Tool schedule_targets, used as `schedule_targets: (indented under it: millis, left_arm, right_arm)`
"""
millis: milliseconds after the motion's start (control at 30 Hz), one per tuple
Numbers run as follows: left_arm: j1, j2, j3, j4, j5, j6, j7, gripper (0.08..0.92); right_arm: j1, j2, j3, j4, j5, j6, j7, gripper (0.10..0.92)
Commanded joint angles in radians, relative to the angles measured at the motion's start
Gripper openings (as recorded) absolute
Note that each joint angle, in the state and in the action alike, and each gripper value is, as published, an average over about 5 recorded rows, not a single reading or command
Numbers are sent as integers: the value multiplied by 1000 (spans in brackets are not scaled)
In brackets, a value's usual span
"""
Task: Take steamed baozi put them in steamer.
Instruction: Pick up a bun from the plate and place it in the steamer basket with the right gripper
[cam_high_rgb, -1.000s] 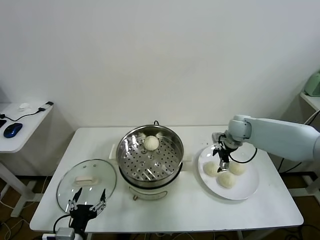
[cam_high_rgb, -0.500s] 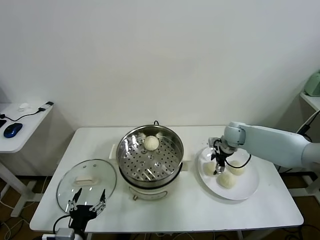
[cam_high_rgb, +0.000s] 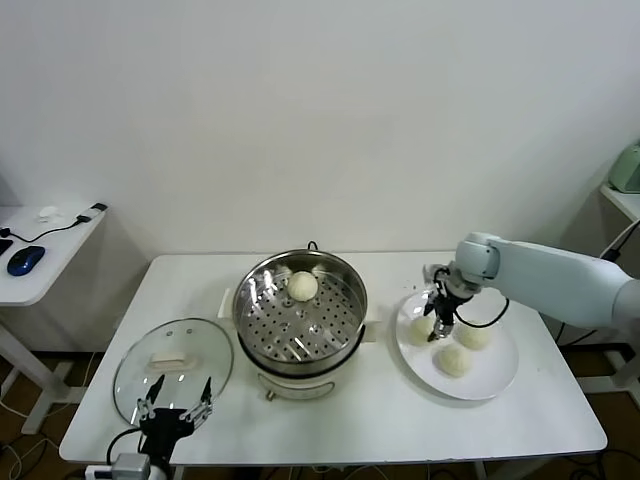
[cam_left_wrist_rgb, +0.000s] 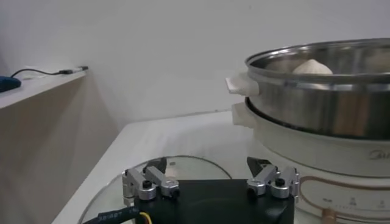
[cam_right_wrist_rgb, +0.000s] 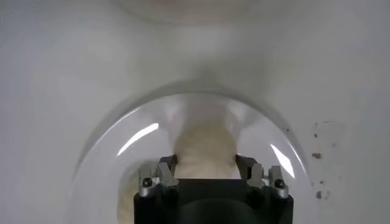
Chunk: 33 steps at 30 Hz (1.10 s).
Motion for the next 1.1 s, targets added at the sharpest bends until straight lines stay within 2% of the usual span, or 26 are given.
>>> schedule_targets:
  millis: [33,267,500,733,1100]
  left_arm:
    - [0,3,0,-5,-1,1,0,823]
    - [-1,15,1,-18,-4,9,0,823]
    - [-1,24,6,-36,-6,18,0,823]
    - [-1,36,-7,-46,-14,26,0,823]
    - [-1,33,-3,-36,-15,31,0,823]
  right_arm:
    - [360,20,-127,61,157,39,-87,662]
    - [610,169,-148,179,417,-6,-63,662]
    - [565,378,-65,263,554,-108,81,664]
    - [379,512,-51,239,565,-189,202,662]
    - [151,594,-44,61,460,-212,241,662]
